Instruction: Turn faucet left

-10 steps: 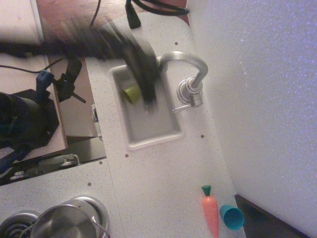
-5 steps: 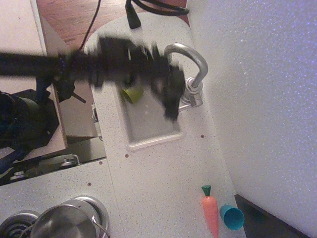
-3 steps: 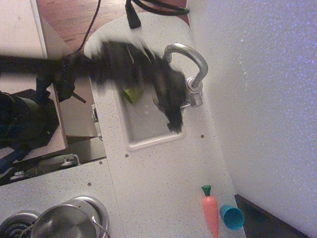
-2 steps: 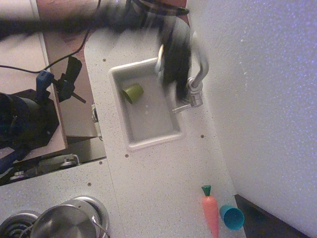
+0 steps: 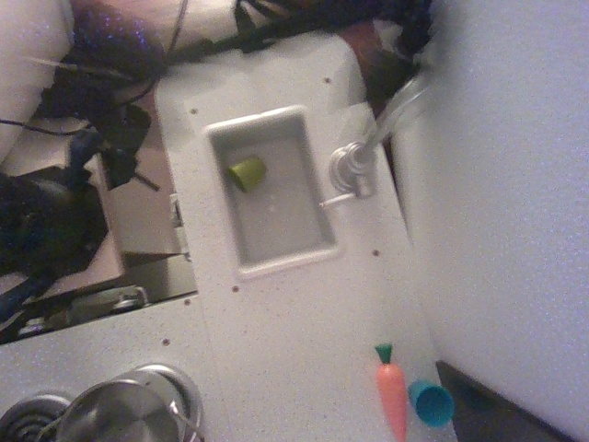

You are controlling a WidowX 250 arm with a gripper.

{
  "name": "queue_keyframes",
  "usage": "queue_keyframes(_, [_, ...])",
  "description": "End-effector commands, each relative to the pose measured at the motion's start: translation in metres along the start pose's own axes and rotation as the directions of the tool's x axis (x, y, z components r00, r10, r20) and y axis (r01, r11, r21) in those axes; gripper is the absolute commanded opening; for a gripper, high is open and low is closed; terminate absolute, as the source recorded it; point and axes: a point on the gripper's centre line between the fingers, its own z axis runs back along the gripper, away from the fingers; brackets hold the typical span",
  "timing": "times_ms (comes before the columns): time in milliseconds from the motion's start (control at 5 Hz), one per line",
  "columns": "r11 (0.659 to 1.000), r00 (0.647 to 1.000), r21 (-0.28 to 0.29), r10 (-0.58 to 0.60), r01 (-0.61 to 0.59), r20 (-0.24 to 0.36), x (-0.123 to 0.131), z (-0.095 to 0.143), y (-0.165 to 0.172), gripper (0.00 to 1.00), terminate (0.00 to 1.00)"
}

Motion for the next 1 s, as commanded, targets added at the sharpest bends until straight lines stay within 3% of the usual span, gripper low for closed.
queue_keyframes(0, [0.998,0.997,0.006,-0.064,0.064,0.045,-0.05,0.028,-0.064,1.0,0.0])
queue_keyframes(400, [0.998,0.999,0.059,0.006,-0.004,-0.041,-0.14,0.042,-0.15,1.0,0.0])
queue_keyframes(600, [0.994,0.988,0.11,0.027,-0.01,-0.154,-0.184,0.03,-0.177,1.0,0.0])
queue_keyframes(800, [0.963,0.928,0.263,0.154,-0.063,-0.34,-0.228,0.02,-0.2,1.0,1.0])
